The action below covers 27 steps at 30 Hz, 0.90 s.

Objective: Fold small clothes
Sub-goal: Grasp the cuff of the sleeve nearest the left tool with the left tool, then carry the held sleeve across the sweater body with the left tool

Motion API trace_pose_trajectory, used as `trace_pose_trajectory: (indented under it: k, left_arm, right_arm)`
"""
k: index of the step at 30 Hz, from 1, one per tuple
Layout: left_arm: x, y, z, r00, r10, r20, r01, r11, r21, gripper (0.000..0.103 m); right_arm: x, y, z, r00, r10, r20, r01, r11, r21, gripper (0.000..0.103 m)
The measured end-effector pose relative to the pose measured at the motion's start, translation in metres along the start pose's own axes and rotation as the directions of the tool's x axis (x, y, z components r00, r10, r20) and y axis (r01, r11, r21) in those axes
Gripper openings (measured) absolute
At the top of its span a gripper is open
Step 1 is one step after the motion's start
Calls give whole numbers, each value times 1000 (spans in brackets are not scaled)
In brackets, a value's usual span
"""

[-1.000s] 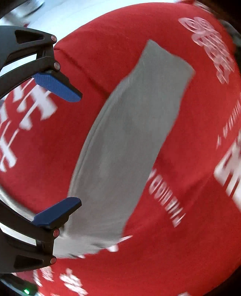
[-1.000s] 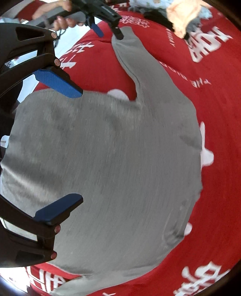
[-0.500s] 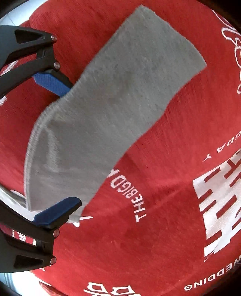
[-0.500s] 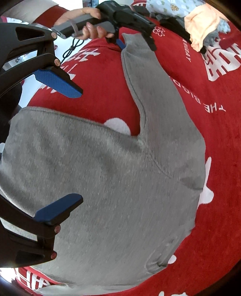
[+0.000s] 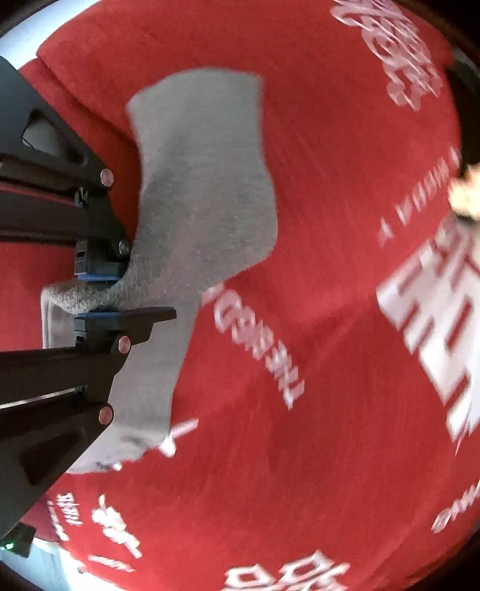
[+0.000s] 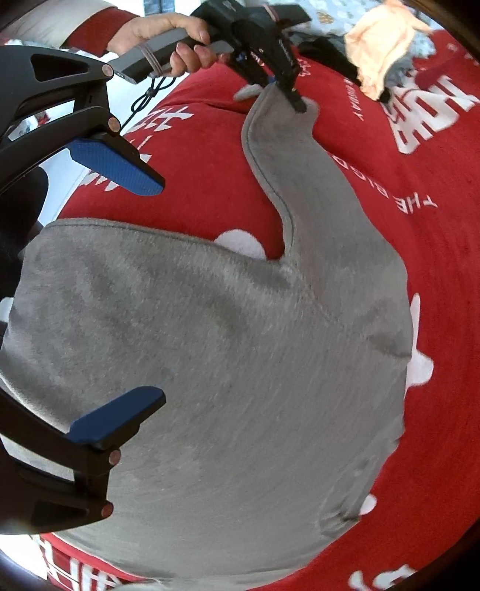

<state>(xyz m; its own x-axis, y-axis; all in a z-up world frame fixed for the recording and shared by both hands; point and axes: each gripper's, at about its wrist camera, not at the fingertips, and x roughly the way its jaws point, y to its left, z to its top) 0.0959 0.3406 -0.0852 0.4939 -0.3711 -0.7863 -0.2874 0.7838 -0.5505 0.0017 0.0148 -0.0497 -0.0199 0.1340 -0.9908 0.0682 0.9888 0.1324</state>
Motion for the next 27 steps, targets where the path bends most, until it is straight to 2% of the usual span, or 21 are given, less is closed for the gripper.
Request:
trace_pose_trajectory:
  k: [3,6,12,16,18,19,21,24,27]
  left_arm:
    - [0,-35,2,997,-75,-4,75,995,64,12]
    - [-5,-82,-5,987,-157,-19,158,976,148,12]
    - [4,-192,-45,950,-293,-107,311,907,284,12]
    - [35,-268,-97,928,-310,-207,367,854,368,12]
    - [49,-293,-123,924,-292,-245,372,832,411,12]
    - [63,-311,-145,928,-259,-268,360,812,460,12]
    - [88,-328,-178,931,-195,-308,335,792,511,12]
    - [120,-342,-218,932,-99,-350,292,778,556,12]
    - [139,-341,-247,938,18,-346,209,766,608,13]
  right_arm:
    - [-6,-16,-6,1000,11,19,-12,999,39,103]
    - [-14,-36,-12,999,14,37,-17,997,78,103]
    - [-35,-94,-24,998,-4,69,-7,988,156,103]
    - [-50,-144,-36,996,-24,89,2,973,232,103]
    - [-57,-173,-45,994,-36,99,8,961,276,103]
    - [-58,-183,-48,994,-42,101,10,956,292,103]
    - [-61,-210,-58,994,-50,99,13,942,337,103]
    - [-60,-242,-72,994,-60,92,19,921,389,103]
    - [-58,-266,-83,994,-67,82,27,909,417,103]
